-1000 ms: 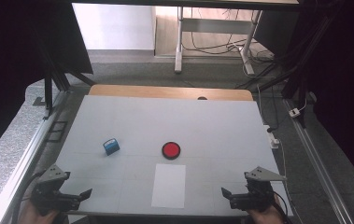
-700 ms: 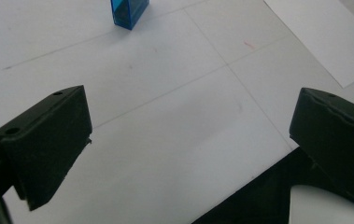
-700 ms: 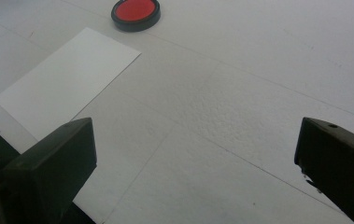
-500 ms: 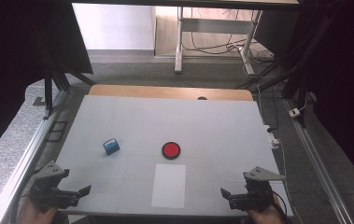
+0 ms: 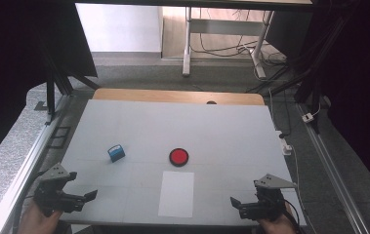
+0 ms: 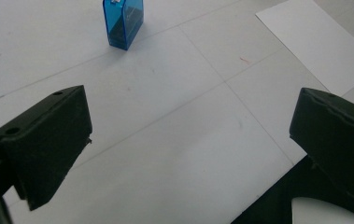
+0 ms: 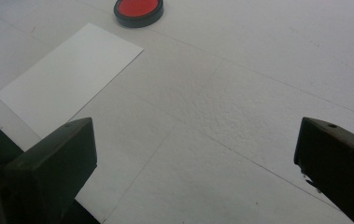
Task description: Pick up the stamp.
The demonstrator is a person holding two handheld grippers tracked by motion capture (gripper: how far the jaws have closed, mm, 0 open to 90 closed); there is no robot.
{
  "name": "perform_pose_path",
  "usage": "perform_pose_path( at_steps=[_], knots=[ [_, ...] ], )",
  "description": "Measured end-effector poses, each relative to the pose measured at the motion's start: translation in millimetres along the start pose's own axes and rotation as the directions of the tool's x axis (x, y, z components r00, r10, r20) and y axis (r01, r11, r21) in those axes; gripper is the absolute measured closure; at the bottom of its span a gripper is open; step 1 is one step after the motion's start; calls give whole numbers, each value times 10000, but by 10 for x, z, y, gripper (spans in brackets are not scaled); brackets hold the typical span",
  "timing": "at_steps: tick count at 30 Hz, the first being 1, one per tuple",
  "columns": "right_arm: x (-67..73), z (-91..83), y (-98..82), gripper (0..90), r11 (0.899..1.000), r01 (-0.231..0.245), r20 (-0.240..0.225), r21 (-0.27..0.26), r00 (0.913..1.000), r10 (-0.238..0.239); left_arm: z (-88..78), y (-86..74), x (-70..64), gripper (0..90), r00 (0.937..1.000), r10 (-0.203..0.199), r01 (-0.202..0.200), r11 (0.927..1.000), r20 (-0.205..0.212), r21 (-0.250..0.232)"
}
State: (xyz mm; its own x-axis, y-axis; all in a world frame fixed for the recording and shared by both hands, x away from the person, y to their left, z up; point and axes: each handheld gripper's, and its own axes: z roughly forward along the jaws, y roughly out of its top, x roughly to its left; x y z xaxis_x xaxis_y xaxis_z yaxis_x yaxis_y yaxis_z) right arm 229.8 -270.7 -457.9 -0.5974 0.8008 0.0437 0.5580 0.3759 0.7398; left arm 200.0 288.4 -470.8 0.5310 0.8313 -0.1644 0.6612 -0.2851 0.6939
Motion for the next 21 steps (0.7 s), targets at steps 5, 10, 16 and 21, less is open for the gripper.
perform_pose_path(
  at_steps=[5,10,16,21],
  knots=[
    [0,3,1,0,10000,-28,-19,16,10000,28,43,47,42,0,9999,152,-152,9999,31,-12],
    [0,5,2,0,10000,-24,-25,27,10000,24,75,94,85,0,9997,132,-129,9998,211,-122],
    [3,9,4,0,10000,-15,-69,61,10000,16,144,187,127,0,9990,362,-356,9991,271,-230],
    [3,10,4,0,10000,1,-79,76,10000,0,218,275,168,0,9976,654,-652,9978,227,-109]
  ],
)
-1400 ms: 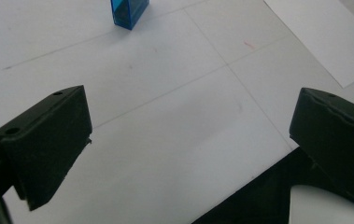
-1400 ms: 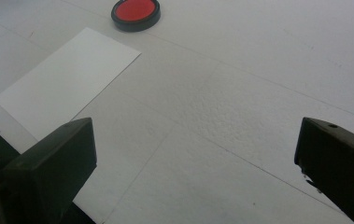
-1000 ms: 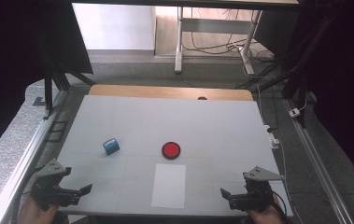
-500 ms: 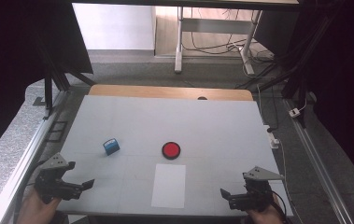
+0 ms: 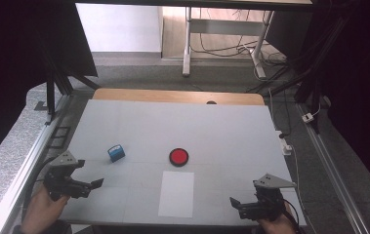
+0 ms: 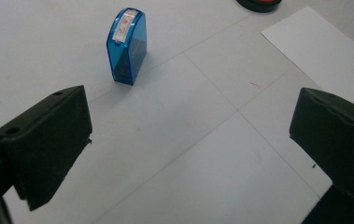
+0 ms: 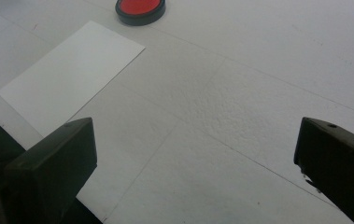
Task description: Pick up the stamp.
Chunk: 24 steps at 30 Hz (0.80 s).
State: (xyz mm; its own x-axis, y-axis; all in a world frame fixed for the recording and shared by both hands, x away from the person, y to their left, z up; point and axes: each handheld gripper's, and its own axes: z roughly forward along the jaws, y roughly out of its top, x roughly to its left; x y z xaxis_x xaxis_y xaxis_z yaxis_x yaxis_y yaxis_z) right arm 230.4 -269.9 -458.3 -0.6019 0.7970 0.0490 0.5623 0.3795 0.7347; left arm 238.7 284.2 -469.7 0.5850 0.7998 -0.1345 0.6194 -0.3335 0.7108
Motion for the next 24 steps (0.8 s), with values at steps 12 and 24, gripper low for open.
perform_pose_path(
  at_steps=[12,24],
  knots=[
    [-2,5,2,0,10000,30,-34,44,10000,-30,218,206,150,0,9994,265,-265,9996,-216,14],
    [-1,11,3,0,10000,36,-46,47,10000,-35,453,379,246,0,9983,494,-480,9978,-303,461]
  ],
)
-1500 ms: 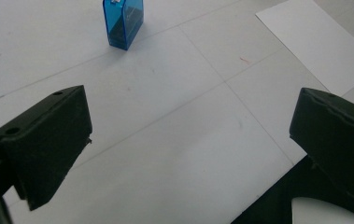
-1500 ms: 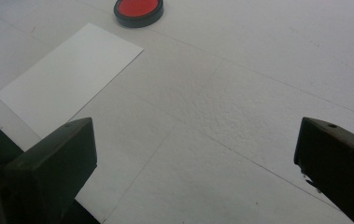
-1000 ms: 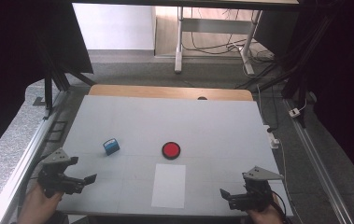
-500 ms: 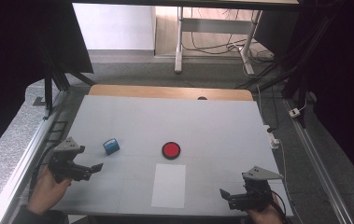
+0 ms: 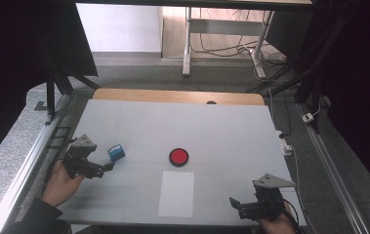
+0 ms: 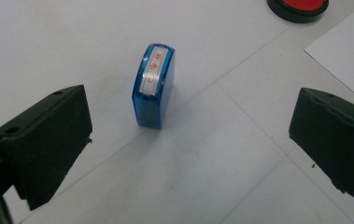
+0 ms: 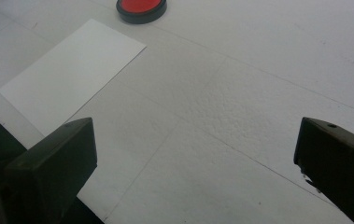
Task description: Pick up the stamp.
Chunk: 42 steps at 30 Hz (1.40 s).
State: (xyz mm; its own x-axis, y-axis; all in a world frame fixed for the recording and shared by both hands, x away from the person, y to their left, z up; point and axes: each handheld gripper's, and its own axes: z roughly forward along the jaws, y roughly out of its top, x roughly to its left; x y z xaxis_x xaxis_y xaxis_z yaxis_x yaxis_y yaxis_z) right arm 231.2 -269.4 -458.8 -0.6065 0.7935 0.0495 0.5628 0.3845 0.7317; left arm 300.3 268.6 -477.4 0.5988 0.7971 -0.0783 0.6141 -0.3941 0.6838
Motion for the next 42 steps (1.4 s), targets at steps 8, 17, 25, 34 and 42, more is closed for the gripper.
perform_pose_path(
  at_steps=[8,17,25,34,42],
  knots=[
    [-1,-1,2,0,10000,13,-2,47,10000,-13,150,95,116,0,10000,8,-8,10000,1,71],
    [-2,2,3,0,10000,13,-29,82,10000,-12,318,191,187,0,9992,325,-332,9988,212,346],
    [-4,4,3,0,10000,-8,-61,89,10000,9,453,275,233,0,9966,627,-662,9956,528,658],
    [-6,5,3,0,10000,-11,-88,96,10000,12,532,274,296,178,9933,1026,-1077,9889,535,1023],
    [-5,7,4,0,9999,7,-100,120,9999,-5,523,248,341,458,9898,1147,-1238,9862,849,1104]
  ],
)
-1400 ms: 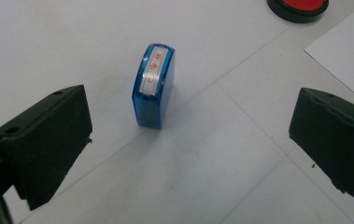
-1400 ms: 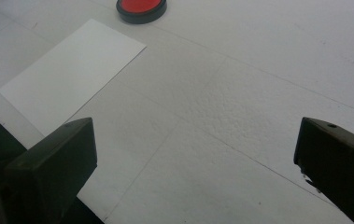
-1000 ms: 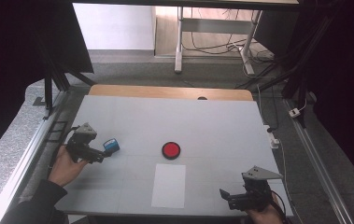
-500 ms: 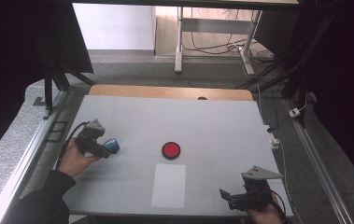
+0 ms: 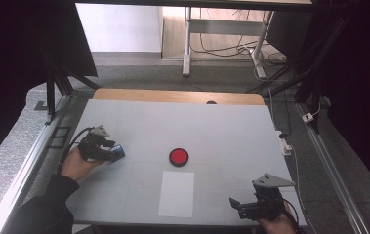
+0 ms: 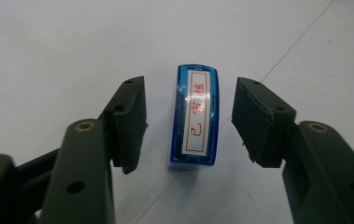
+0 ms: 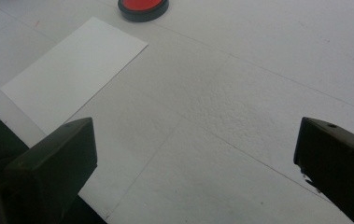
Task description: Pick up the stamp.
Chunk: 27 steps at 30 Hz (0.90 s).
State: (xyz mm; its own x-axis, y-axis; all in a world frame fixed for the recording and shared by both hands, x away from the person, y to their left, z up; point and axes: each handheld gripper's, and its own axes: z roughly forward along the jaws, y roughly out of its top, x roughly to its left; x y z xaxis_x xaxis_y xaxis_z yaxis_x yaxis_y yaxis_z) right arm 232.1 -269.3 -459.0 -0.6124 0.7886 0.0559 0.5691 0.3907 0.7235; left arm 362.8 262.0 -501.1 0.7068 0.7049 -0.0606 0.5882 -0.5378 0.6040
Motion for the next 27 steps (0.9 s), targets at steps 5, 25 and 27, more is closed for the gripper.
perform_pose_path(
  at_steps=[5,25,27],
  knots=[
    [0,1,0,0,10000,4,-10,6,10000,-4,10,-1,8,549,9999,32,-33,10000,113,78],
    [2,0,0,0,10000,34,-21,2,10000,-34,-42,31,-14,703,10000,36,-36,9999,5,-101],
    [2,0,0,0,10000,39,-19,-3,10000,-39,-68,45,-22,702,10000,42,-41,9999,25,-154]
  ],
)
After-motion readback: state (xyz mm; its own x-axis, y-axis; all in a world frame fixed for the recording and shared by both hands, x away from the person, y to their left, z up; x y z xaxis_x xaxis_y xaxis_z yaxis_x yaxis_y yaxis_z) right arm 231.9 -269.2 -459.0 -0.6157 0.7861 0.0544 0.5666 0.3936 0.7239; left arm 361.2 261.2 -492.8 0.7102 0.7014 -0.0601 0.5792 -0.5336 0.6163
